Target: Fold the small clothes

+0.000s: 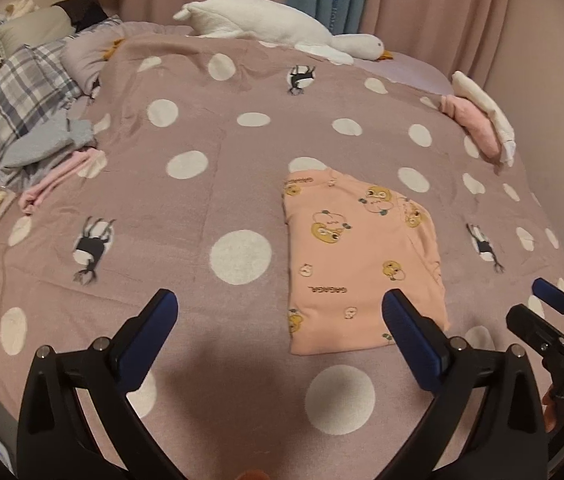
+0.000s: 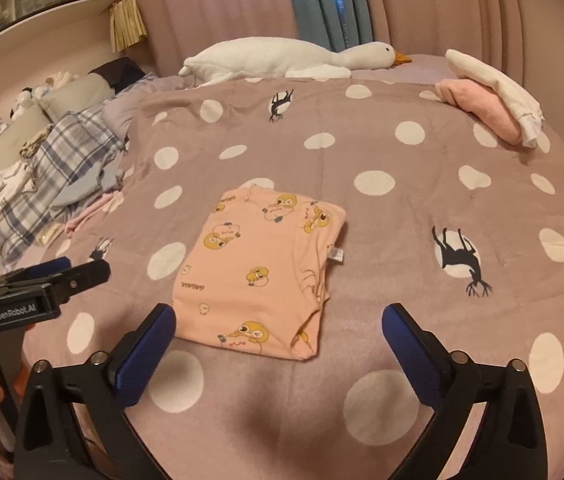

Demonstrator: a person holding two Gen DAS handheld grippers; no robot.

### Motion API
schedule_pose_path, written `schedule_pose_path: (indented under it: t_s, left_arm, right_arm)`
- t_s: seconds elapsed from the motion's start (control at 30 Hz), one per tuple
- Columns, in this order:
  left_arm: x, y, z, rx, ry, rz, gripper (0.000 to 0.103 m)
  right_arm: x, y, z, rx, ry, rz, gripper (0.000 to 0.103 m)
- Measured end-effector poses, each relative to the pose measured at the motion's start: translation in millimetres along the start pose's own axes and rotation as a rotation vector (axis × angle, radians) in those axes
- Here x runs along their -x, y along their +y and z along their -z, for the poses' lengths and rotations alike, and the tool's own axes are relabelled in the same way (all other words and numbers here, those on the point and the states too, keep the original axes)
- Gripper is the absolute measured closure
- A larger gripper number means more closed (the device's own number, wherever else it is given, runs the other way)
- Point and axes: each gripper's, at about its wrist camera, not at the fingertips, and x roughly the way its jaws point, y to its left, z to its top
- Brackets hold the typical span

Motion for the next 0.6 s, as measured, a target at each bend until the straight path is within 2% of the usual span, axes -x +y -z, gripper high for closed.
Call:
schedule_pose_path:
  t_s: [0.33,0.6]
  left_arm:
    - [6.3,-2.9,0.6,0.023,0.06,0.034,0.001]
    - [-2.7,-8.0,11.2,-0.026,0.112,-0.028,0.001]
  right_arm:
    - [6.2,9.9,-4.7,0.008,-0.005,0.037,0.001]
    - [-14.2,16.7,5.5,0.018,0.073,0.069,0.001]
